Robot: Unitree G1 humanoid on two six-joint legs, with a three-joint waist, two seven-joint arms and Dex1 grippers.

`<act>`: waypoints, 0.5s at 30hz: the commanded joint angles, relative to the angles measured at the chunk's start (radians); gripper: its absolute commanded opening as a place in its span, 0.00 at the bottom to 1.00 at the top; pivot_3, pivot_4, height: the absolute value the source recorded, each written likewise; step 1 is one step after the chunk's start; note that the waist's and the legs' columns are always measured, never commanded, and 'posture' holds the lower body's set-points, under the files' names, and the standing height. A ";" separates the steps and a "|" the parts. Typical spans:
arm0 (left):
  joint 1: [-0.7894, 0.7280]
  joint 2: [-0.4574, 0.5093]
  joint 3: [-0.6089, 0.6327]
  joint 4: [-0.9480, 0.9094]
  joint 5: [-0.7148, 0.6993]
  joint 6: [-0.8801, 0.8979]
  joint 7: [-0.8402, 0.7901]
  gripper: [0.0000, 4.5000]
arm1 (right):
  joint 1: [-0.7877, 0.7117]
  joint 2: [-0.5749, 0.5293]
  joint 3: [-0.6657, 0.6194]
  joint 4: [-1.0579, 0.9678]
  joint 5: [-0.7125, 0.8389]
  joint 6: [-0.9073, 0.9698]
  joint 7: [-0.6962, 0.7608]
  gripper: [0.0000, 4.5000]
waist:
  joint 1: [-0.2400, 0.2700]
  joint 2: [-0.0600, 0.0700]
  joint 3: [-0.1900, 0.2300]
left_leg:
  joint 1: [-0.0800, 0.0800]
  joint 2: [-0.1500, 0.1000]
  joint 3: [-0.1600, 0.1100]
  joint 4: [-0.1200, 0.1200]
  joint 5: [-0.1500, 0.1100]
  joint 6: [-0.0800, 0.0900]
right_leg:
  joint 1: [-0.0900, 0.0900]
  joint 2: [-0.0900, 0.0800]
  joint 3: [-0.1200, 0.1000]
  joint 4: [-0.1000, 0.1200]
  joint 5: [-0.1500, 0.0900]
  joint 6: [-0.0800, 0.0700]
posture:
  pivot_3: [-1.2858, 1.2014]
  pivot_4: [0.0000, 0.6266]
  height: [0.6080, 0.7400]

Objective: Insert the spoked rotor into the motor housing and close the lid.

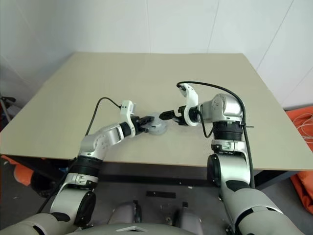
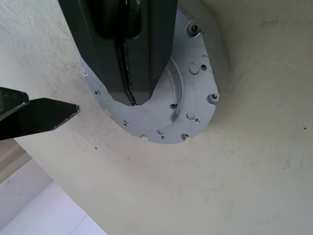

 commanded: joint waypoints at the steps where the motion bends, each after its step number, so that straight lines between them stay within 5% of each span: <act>1: 0.013 0.001 -0.015 -0.005 0.007 0.016 0.001 0.00 | -0.032 0.027 -0.063 0.057 0.018 -0.009 -0.034 1.00 | 0.000 0.000 0.000 | 0.000 0.000 0.000 0.000 0.000 0.000 | 0.000 0.000 0.000 0.000 0.000 0.000 | 0.52 0.00 1.00; 15: 0.022 -0.006 -0.011 -0.018 0.002 0.021 0.006 0.00 | -0.022 0.085 -0.111 0.188 0.034 -0.149 -0.110 1.00 | 0.000 0.000 0.000 | -0.001 0.000 0.000 0.000 0.000 0.000 | -0.001 0.000 0.000 0.000 0.000 0.000 | 0.52 0.00 1.00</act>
